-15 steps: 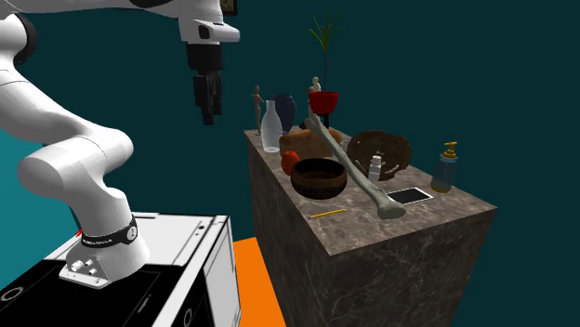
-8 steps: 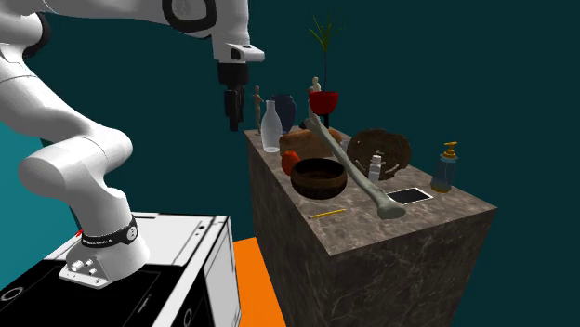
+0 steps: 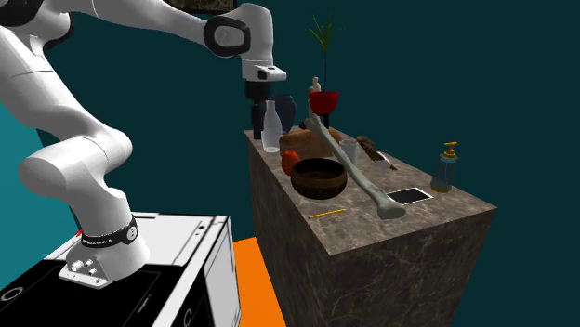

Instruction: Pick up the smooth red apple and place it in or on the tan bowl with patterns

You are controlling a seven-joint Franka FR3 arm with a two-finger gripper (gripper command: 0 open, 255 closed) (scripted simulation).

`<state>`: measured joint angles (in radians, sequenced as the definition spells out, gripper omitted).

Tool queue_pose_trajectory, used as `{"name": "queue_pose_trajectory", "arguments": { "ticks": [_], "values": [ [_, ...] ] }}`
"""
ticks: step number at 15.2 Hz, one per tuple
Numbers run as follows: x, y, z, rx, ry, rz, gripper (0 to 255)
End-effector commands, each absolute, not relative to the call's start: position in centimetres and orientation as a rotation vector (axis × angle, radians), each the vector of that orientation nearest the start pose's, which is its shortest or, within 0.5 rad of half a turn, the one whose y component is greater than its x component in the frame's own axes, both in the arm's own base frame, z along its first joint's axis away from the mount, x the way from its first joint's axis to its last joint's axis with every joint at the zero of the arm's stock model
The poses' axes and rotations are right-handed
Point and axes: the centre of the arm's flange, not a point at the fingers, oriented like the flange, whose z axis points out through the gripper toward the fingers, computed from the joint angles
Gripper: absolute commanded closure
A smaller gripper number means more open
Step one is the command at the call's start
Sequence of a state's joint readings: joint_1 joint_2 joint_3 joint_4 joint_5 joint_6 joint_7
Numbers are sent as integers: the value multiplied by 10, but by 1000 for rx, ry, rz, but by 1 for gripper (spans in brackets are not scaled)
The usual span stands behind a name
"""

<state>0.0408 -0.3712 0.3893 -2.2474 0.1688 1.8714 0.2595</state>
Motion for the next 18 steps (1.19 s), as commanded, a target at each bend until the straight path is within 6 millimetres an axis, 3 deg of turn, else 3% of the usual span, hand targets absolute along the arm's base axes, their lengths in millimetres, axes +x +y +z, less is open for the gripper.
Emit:
{"name": "queue_pose_trajectory", "arguments": {
  "ticks": [1,15,18],
  "values": [
    [408,234,489,-3127,-133,53,0],
    [491,381,407,-3148,-66,81,0],
    [496,389,391,-3149,-62,82,0]
  ]
}}
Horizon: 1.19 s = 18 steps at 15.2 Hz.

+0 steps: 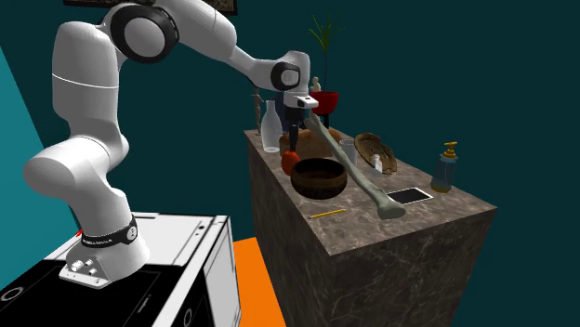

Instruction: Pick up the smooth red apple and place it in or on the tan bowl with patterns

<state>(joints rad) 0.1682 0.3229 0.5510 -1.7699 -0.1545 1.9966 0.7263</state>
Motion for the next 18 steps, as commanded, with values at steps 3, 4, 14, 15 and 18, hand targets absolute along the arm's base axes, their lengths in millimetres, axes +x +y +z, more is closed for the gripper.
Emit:
{"name": "queue_pose_trajectory", "arguments": {
  "ticks": [3,4,14,15,18],
  "values": [
    [495,389,375,-3149,-62,82,0],
    [495,389,370,-3149,-62,82,0],
    [494,389,362,-3149,-62,82,255],
    [494,389,362,-3149,-62,82,255],
    [494,389,362,-3149,-62,82,255]
  ]
}}
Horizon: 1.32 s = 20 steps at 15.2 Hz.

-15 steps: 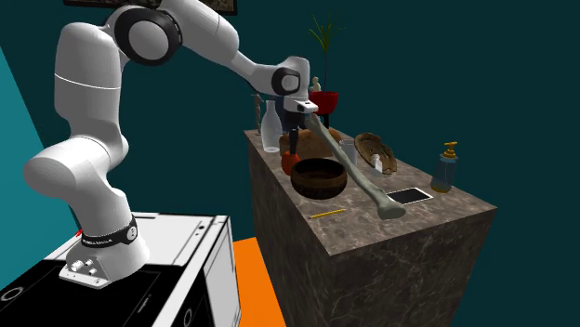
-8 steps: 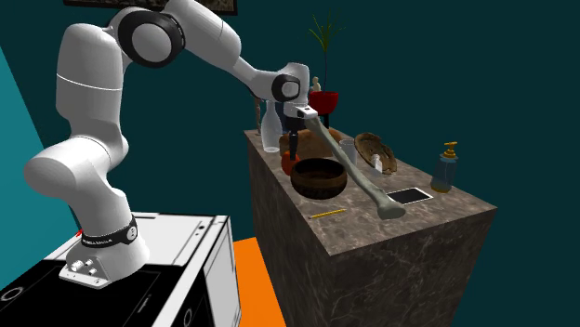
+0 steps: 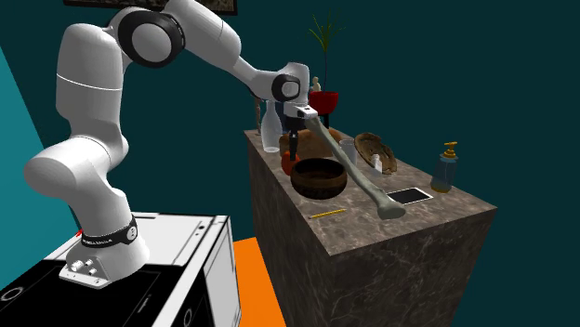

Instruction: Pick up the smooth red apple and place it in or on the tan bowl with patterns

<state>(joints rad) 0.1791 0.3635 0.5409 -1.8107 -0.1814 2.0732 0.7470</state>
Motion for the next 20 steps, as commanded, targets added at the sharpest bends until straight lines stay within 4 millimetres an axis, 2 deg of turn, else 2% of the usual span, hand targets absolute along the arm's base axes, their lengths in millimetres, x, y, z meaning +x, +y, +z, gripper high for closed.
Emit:
{"name": "queue_pose_trajectory", "arguments": {
  "ticks": [1,5,20],
  "values": [
    [494,389,362,-3149,-62,82,255],
    [494,389,362,-3149,-62,82,255],
    [494,389,441,-3149,-62,82,255]
  ]
}}
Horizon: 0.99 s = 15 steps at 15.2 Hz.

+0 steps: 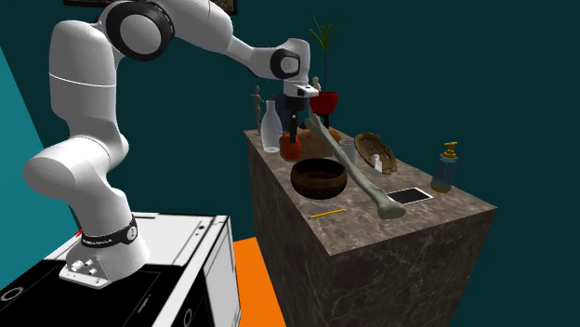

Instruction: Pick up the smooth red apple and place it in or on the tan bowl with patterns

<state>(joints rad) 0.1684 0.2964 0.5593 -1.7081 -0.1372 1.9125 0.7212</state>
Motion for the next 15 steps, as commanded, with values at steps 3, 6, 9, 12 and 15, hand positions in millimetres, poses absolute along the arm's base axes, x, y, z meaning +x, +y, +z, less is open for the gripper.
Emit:
{"name": "queue_pose_trajectory", "arguments": {
  "ticks": [3,6,9,12,15],
  "values": [
    [494,389,457,-3149,-62,82,255],
    [494,389,473,-3149,-62,82,255],
    [494,389,489,-3149,-62,82,255],
    [494,389,504,-3149,-62,82,255],
    [494,389,520,-3149,-62,82,255]
  ]
}}
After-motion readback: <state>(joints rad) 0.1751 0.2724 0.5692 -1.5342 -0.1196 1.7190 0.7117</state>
